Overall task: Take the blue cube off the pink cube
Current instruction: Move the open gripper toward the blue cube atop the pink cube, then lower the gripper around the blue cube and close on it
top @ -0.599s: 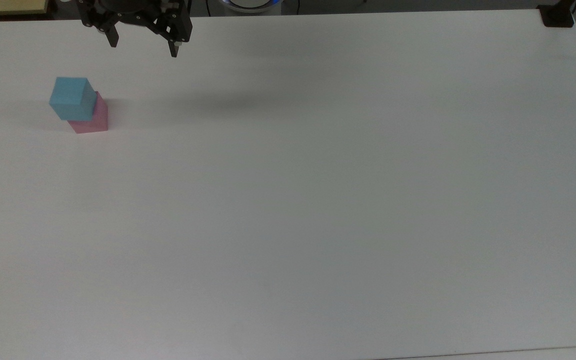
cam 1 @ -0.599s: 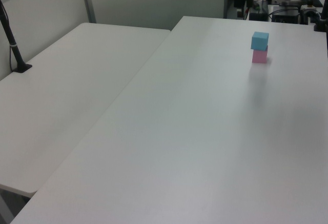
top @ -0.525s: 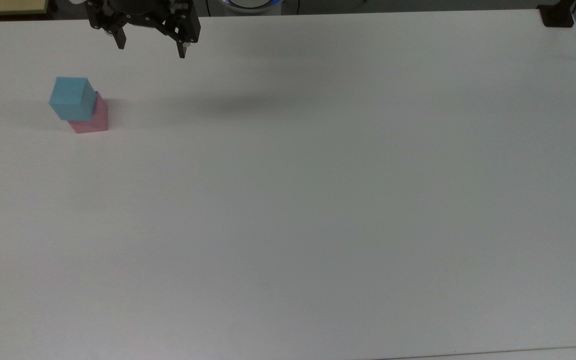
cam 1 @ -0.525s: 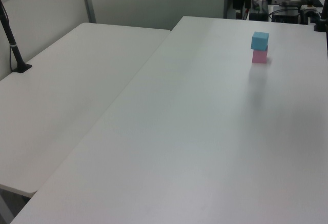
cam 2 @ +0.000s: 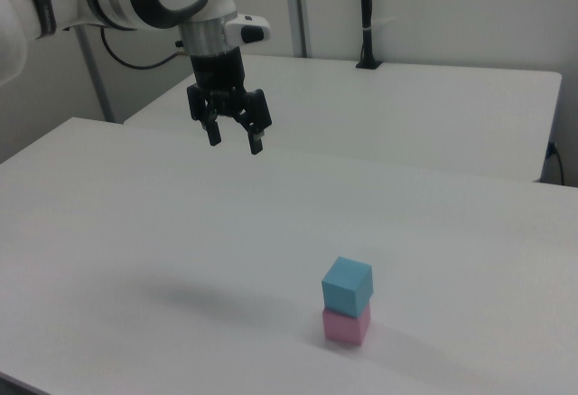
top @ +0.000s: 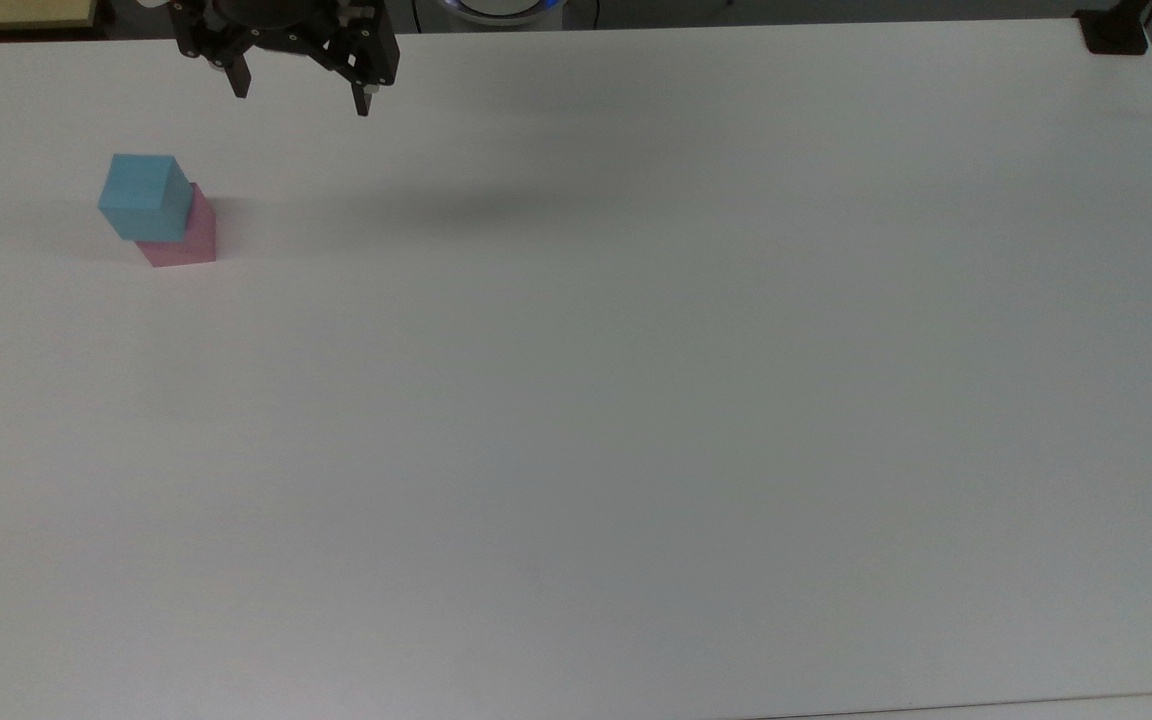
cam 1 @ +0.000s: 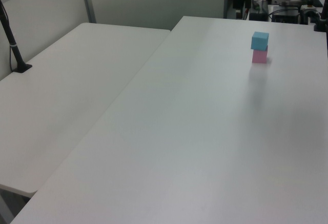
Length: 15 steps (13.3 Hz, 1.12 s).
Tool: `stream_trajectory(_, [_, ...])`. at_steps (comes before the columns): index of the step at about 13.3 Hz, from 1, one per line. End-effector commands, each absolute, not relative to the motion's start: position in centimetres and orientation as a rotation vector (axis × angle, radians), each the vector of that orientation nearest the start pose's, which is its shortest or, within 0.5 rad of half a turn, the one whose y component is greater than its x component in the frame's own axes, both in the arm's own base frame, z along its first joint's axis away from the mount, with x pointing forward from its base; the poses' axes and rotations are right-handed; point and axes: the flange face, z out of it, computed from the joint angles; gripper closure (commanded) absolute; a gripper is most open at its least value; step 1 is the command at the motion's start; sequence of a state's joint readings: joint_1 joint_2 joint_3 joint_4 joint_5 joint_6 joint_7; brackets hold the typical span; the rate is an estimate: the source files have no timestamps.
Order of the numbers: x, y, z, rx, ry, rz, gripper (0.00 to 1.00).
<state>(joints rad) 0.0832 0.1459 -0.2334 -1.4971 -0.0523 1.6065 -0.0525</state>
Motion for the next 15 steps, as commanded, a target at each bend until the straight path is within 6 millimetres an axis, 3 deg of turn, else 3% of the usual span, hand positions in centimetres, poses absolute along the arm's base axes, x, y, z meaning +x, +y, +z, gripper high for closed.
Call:
stream_trajectory(1, [58.8, -9.6, 58.6, -3.215, 0.087, 0.038, 0.0])
stream_trajectory(4, [58.2, -13.1, 58.4, -3.214, -0.014, 0.056, 0.0])
stream_trajectory(6, [57.4, -17.5, 57.2, -3.204, -0.148, 0.104, 0.0])
stream_trajectory(8, [56.6, -22.1, 54.7, -3.201, -0.124, 0.174, 0.0])
stream_trajectory(11, [55.7, -27.2, 49.3, -3.228, -0.022, 0.127, 0.0])
stream_trajectory(15, [56.1, -29.9, 42.4, -3.251, 0.004, 0.211, 0.0])
